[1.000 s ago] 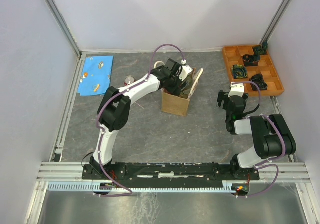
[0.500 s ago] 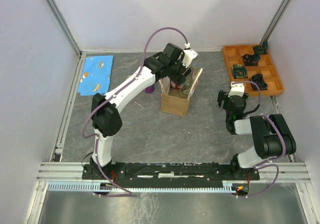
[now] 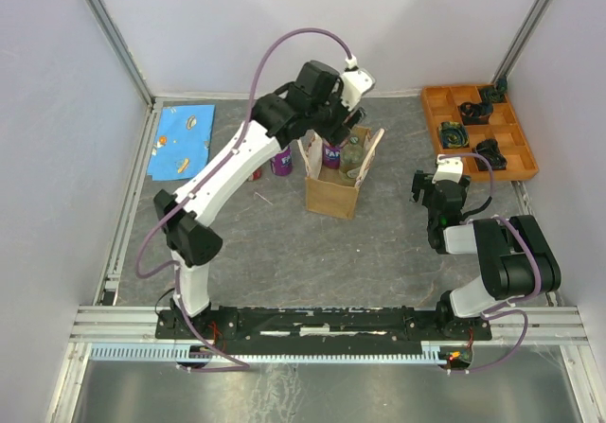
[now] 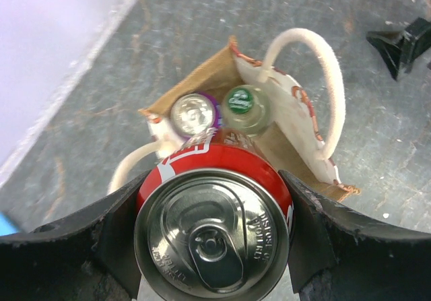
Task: Take the beverage out of the canvas bag
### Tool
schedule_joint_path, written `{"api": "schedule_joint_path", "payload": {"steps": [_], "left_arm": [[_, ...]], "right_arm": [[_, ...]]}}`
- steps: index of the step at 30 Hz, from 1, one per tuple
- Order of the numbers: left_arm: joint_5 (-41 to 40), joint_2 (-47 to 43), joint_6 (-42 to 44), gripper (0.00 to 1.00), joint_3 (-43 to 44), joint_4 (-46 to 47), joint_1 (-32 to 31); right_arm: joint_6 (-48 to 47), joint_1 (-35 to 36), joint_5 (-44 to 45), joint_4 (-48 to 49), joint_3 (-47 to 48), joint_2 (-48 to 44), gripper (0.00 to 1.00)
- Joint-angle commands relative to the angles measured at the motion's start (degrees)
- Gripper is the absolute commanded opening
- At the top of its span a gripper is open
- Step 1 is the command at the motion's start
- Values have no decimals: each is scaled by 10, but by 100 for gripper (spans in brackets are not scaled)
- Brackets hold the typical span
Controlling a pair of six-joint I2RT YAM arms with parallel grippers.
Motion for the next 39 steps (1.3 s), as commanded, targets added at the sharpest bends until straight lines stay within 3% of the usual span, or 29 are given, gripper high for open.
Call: {"api": "schedule_joint_path", "payload": {"steps": [1,8,14,17,21,28,39], "left_arm": [[-103,-123,26,3,53,36,0],[-214,-213,22,3,-25,67,15],[-136,-312,-65,3,-206,145,133],[-131,-340,-83,3,-282,175,159],[-96,-340,-87,3,-361,202,160],[-28,-337,-106,3,-526,335,154],[-33,-262,-128,3,-610,460,138]], "right_arm": [[4,-2,3,18,10,-7,99],[3,-2,3,18,10,-7,99],[4,-2,3,18,10,-7,99],[4,-2,2,18,10,-7,99],[4,-2,3,18,10,-7,99],[4,-2,3,18,10,-7,99],[4,-2,3,18,10,-7,99]]}}
